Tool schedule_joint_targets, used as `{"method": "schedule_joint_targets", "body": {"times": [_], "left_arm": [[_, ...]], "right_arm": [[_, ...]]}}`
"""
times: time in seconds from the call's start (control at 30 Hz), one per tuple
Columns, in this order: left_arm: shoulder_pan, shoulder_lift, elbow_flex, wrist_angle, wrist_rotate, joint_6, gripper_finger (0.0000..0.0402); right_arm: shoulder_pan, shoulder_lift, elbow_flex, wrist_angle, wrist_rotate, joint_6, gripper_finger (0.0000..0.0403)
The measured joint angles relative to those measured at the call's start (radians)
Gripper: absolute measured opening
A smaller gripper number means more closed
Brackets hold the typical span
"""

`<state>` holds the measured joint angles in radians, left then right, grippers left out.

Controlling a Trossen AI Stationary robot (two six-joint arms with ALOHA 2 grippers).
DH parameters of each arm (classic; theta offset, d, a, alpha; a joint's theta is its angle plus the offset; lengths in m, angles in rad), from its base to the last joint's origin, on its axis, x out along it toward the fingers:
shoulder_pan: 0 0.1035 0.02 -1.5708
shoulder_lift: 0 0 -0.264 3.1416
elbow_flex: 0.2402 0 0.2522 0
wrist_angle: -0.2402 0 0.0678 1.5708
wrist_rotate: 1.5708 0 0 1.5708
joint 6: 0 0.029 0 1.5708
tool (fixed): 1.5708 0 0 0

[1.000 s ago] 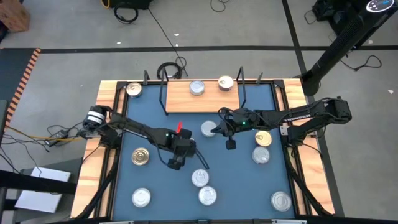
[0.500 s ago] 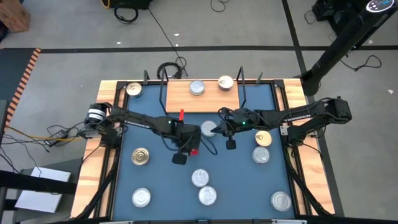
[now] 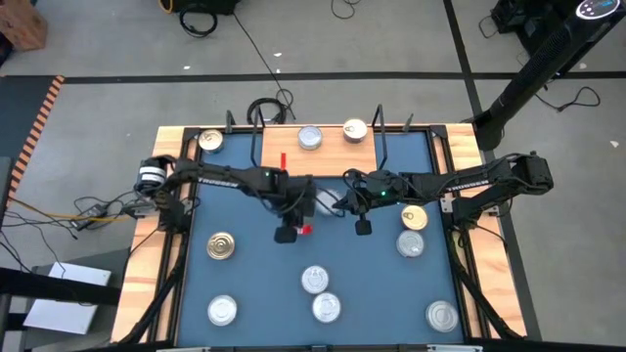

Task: Stack canned seafood by type on shelf
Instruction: Put the red tuna can on the shelf

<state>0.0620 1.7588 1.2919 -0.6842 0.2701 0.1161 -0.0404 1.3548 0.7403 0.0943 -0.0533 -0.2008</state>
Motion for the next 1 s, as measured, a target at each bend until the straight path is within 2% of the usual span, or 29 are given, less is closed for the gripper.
{"method": "schedule_joint_targets", "body": {"times": [0.47, 0.83, 1.0], "left_arm": [[0.07, -0.017, 0.001, 0.0, 0.123, -0.039, 0.0], [0.078, -0.017, -0.038, 0.073, 0.304, -0.133, 0.0], [0.08, -0.017, -0.04, 0.068, 0.28, -0.125, 0.0]], "right_arm": [[0.0, 0.0, 0.0, -0.004, 0.0, 0.001, 0.001], [0.0, 0.0, 0.0, -0.008, 0.0, 0.023, 0.001], [0.0, 0.0, 0.0, -0.008, 0.0, 0.023, 0.001]]}}
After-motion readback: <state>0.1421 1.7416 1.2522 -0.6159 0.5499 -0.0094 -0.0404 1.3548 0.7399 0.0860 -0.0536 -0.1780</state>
